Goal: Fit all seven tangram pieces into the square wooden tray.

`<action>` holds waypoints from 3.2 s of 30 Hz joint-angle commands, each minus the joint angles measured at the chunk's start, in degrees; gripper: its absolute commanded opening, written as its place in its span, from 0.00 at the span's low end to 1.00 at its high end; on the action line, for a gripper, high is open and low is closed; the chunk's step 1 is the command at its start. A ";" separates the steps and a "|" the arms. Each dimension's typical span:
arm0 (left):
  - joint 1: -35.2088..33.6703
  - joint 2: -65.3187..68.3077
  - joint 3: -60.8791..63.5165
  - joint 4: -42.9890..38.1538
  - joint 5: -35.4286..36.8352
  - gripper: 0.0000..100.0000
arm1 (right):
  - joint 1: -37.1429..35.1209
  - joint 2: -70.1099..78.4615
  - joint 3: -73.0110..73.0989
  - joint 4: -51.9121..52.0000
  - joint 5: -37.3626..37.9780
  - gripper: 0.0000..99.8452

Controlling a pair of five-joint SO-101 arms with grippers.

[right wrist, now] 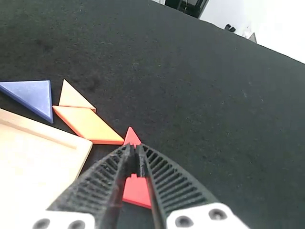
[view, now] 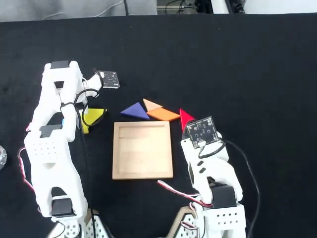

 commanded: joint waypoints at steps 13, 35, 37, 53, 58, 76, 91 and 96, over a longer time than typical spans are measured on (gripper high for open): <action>-1.89 -4.31 -1.54 -1.41 -14.95 0.29 | 0.70 -4.18 -0.04 0.53 2.90 0.01; 1.54 -15.65 -16.92 18.29 0.70 0.09 | 0.70 -4.18 -0.04 0.62 3.43 0.01; 1.36 -15.30 -16.92 16.88 1.49 0.10 | 0.70 -4.18 -0.04 0.62 3.43 0.01; 5.49 -18.64 -9.63 21.71 -1.93 0.10 | 0.70 -4.18 -0.04 0.70 3.52 0.01; 6.37 -28.22 4.70 21.80 -7.91 0.09 | 0.70 -4.18 -0.04 0.70 3.52 0.01; -2.42 -34.29 36.00 -16.00 -15.38 0.09 | 0.70 -4.18 -0.04 0.70 3.52 0.01; -0.13 -31.21 20.97 -19.43 -0.79 0.10 | 0.70 -4.18 -0.04 0.70 3.52 0.01; -0.48 -28.57 20.09 -34.02 11.87 0.09 | 0.70 -4.18 -0.04 0.70 3.52 0.01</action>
